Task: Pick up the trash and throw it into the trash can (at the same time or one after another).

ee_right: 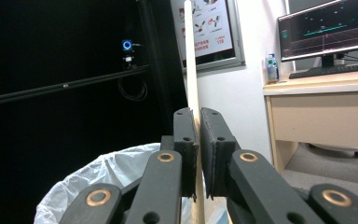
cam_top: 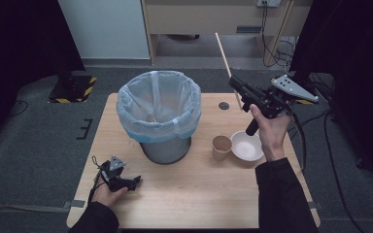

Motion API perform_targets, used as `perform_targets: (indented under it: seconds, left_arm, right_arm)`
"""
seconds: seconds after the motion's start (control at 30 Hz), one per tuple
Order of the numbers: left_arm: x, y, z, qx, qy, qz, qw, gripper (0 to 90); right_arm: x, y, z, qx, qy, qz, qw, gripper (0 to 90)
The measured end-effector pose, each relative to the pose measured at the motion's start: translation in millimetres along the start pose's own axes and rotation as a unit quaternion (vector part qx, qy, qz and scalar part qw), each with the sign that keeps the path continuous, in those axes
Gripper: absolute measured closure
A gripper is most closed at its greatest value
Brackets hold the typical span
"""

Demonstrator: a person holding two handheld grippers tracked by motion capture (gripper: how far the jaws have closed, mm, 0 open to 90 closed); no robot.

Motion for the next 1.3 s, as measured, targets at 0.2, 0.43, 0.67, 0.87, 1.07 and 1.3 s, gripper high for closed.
perform_targets:
  seconds: [0.2, 0.43, 0.67, 0.87, 1.07, 1.3]
  left_arm:
    - [0.0, 0.0, 0.0, 0.000, 0.000, 0.000, 1.0000, 0.0]
    - [0.0, 0.0, 0.0, 0.000, 0.000, 0.000, 1.0000, 0.0]
    - [0.0, 0.0, 0.0, 0.000, 0.000, 0.000, 1.0000, 0.0]
    - [0.0, -0.1, 0.0, 0.000, 0.000, 0.000, 1.0000, 0.0]
    - [-0.1, -0.1, -0.1, -0.001, 0.001, -0.001, 1.0000, 0.0]
    - [-0.1, -0.1, 0.0, 0.000, 0.001, -0.001, 1.0000, 0.0]
  right_arm:
    - [-1.9, -14.9, 11.8, -0.013, 0.009, 0.002, 0.9999, 85.8]
    - [1.3, -30.9, 18.9, -0.028, -0.002, 0.001, 0.9996, 85.8]
    - [4.4, -45.6, 27.5, -0.036, 0.006, 0.008, 0.9993, 85.8]
    - [2.3, -57.5, 37.0, -0.045, 0.012, 0.010, 0.9989, 85.8]
    - [2.0, -69.3, 44.2, -0.050, 0.015, 0.011, 0.9986, 85.8]
    - [2.5, -82.3, 51.6, -0.058, 0.009, 0.010, 0.9983, 85.8]
Point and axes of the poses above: each handheld gripper's, and its own axes: y roughly backward along the jaws, x roughly out of its underside, z roughly to its left, the point moved 6 cm from there along -y, roughly forward along the jaws, and after that the axes turned 1 degree about -x, right-handed, at the moved point
